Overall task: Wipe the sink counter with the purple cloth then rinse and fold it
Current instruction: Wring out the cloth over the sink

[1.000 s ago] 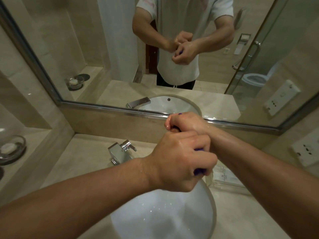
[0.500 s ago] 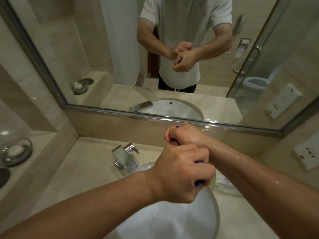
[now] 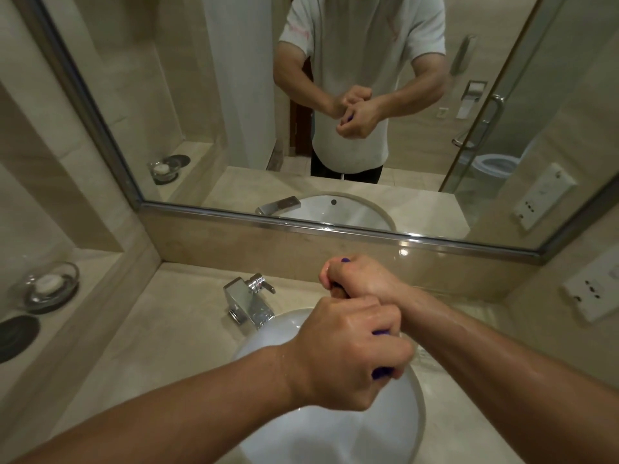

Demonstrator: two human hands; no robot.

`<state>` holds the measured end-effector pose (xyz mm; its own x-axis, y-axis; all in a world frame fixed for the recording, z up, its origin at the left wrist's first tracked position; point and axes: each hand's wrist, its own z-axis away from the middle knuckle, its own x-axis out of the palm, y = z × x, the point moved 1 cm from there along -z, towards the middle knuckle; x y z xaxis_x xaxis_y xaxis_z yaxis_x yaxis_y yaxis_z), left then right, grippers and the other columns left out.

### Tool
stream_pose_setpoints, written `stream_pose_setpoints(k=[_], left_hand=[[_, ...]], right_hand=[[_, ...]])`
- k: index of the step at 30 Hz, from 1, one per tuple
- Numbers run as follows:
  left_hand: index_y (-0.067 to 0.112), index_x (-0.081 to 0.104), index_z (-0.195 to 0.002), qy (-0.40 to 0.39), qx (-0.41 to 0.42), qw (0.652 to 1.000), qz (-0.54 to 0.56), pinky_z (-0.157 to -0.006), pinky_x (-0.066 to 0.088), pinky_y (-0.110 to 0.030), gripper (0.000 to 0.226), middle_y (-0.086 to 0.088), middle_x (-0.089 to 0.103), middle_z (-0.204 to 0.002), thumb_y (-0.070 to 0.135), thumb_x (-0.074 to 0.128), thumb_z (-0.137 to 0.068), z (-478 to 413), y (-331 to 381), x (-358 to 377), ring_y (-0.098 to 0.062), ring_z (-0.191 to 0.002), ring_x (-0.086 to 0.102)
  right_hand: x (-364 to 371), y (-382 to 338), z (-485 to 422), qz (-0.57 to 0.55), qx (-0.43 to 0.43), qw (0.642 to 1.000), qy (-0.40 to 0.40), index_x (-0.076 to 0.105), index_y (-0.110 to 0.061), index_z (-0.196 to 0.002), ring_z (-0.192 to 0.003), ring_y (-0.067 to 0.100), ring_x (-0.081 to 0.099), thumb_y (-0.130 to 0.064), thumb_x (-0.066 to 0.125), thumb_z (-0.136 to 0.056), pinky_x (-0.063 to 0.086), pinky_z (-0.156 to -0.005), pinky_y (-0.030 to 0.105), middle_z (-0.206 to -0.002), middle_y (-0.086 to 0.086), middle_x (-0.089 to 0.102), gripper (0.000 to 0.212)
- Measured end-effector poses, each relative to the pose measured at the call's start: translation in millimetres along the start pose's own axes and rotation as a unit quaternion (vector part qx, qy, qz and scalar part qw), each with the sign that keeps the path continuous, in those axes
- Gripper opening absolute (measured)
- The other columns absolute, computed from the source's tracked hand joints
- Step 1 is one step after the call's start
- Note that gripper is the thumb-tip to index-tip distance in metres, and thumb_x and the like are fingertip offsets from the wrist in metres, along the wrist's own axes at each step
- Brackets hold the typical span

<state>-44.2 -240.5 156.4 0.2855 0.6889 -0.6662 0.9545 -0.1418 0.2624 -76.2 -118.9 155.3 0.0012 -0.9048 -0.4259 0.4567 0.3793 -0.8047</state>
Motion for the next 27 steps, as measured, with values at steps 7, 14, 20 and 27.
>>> stream_pose_setpoints(k=[7, 14, 20, 27], left_hand=[[0.019, 0.063, -0.064, -0.048, 0.005, 0.999, -0.011, -0.055, 0.032, -0.029, 0.012, 0.001, 0.055, -0.072, 0.008, 0.061, -0.068, 7, 5, -2, -0.016, -0.064, 0.046], [0.018, 0.064, -0.064, -0.054, -0.002, 0.999, -0.001, -0.055, 0.034, -0.029, 0.013, 0.001, 0.055, -0.072, 0.008, 0.061, -0.07, 8, 9, -2, -0.016, -0.064, 0.046], [0.019, 0.063, -0.064, -0.052, 0.003, 0.999, -0.004, -0.062, 0.025, -0.023, 0.012, 0.001, 0.055, -0.072, 0.008, 0.062, -0.068, 4, 12, -1, -0.015, -0.064, 0.046], [0.019, 0.063, -0.064, -0.034, 0.008, 0.999, 0.009, -0.055, 0.032, -0.028, 0.012, 0.001, 0.053, -0.072, 0.007, 0.063, -0.067, -1, 12, 0, -0.016, -0.064, 0.046]], right_hand=[[6, -9, 31, -0.059, -0.025, 0.998, -0.003, 0.071, -0.012, -0.082, -0.041, 0.007, 0.038, -0.015, 0.055, -0.095, 0.033, -0.041, 0.018, -0.045, -0.007, 0.045, 0.021], [7, -9, 39, -0.078, -0.019, 0.997, -0.001, 0.066, -0.009, -0.074, -0.04, 0.008, 0.035, -0.026, 0.065, -0.093, 0.033, -0.04, 0.017, -0.046, -0.004, 0.042, 0.025], [4, -7, 42, -0.09, -0.017, 0.996, 0.024, 0.052, -0.014, -0.057, -0.039, 0.007, 0.036, -0.027, 0.063, -0.095, 0.035, -0.04, 0.016, -0.042, -0.007, 0.043, 0.041], [-3, -8, 46, -0.093, -0.025, 0.995, 0.027, 0.053, -0.013, -0.059, -0.037, 0.006, 0.036, -0.022, 0.059, -0.096, 0.034, -0.039, 0.016, -0.042, -0.006, 0.043, 0.039]])
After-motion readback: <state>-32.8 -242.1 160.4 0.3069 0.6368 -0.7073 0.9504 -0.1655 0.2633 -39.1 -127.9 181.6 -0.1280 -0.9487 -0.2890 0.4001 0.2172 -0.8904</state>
